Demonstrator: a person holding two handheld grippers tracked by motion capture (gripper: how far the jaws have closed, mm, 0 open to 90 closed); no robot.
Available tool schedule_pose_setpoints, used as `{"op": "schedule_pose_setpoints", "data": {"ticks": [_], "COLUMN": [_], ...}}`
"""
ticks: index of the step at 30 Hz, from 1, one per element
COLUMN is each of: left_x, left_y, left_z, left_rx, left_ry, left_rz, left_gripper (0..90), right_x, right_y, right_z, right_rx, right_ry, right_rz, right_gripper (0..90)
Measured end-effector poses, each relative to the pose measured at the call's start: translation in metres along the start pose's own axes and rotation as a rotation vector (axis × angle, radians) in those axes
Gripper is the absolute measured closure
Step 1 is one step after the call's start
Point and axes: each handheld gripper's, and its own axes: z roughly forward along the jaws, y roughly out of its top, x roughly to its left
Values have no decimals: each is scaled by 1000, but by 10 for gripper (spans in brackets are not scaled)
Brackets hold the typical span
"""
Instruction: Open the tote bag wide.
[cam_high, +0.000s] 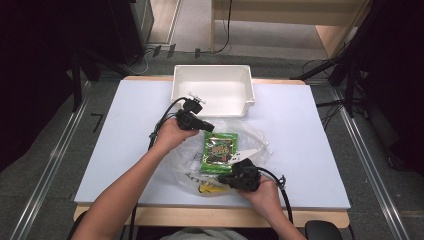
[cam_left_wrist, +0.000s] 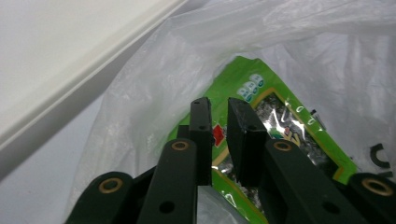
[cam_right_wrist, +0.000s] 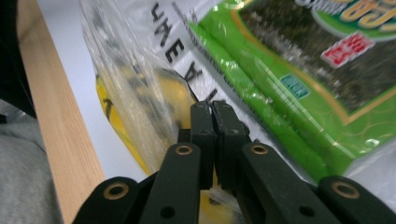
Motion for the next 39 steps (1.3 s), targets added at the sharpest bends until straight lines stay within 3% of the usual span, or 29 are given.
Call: {"op": "schedule_pose_setpoints", "data": {"ticks": [9,20,26,39], "left_x": [-11,-20,-20,-25], "left_y": [-3,-7,-14,-30], "left_z": [-11,-21,-26,-40], "left_rx": [6,-2,-15,-56], "left_ry": [-24,-80,-81,-99], "left_rz": [18,24,17,2], "left_gripper": [701,562,459,400], "right_x": [-10,-22,-30,-44], "right_y": [13,29,36,44], "right_z": [-19,-31,-34,-42], "right_rx": [-46,-40,-40,-67], "right_ry": [-37,-54,-57,-100], "right_rz": [3,33,56,90], "right_gripper": [772,663,588,515]}}
